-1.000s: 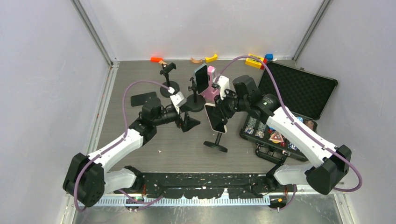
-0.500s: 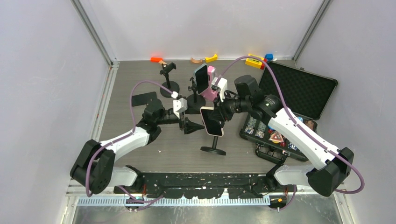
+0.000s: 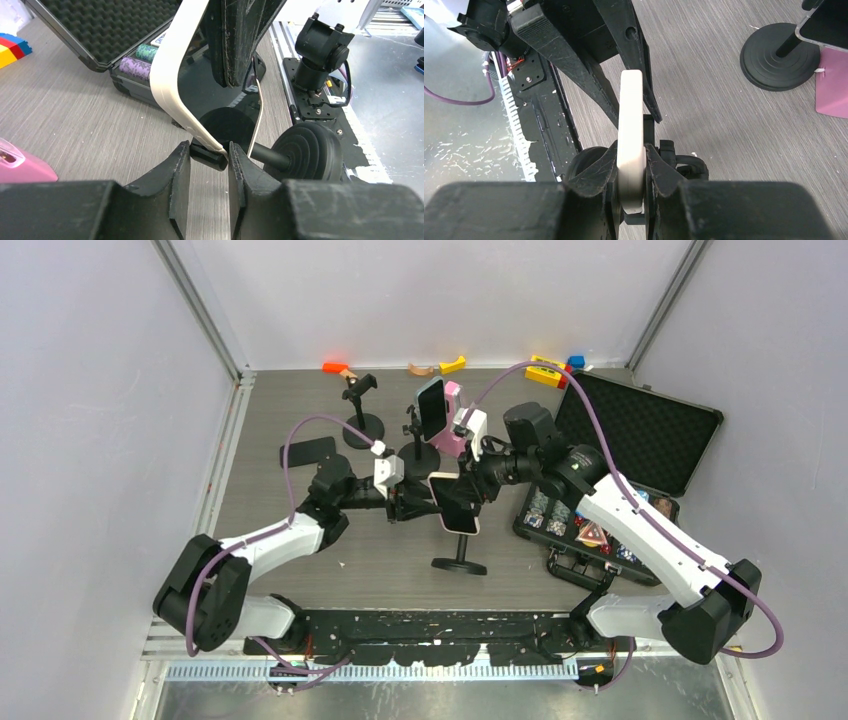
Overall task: Place the phone on the phone stand
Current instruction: Install the phone on the phone stand.
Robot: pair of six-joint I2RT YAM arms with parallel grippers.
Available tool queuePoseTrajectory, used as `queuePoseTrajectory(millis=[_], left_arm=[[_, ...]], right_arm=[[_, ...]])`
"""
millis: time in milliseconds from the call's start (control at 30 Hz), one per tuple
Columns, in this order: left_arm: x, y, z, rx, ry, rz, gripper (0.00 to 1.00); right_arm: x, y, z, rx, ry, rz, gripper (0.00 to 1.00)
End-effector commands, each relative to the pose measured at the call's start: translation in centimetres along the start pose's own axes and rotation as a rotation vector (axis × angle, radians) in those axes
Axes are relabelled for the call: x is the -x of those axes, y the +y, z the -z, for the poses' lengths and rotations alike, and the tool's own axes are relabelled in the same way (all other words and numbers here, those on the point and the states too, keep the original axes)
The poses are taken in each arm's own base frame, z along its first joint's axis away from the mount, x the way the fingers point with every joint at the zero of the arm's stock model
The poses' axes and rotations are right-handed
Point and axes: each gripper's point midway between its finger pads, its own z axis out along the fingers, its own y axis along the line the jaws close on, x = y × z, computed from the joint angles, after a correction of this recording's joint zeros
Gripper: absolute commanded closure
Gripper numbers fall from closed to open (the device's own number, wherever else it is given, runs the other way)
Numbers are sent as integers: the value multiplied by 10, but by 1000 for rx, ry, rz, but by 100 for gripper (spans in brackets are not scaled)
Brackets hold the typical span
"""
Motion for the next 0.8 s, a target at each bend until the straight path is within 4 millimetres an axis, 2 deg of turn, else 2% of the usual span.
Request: queuePoseTrajectory(millis=[0, 67, 100, 167, 433, 600, 767], left_arm=[[7, -6, -2, -21, -20, -48, 83], [7, -3, -1, 1, -12, -34, 97], [7, 0, -1, 21, -6, -18, 100], [7, 5, 0, 61, 6, 4, 100], [20, 37, 16, 318, 54, 62, 100], [36, 30, 21, 312, 43, 18, 100], [38, 24, 30, 289, 76, -38, 100]], right_arm=[[49, 16, 18, 32, -170, 97, 100], [49, 15, 19, 23, -169, 103, 100], [48, 14, 19, 19, -167, 109, 100], [47, 11, 18, -2, -166, 126, 100], [50, -21, 14, -203, -155, 188, 100], [52, -22, 7, -202, -158, 200, 100], [40, -24, -8, -164, -129, 216, 91]])
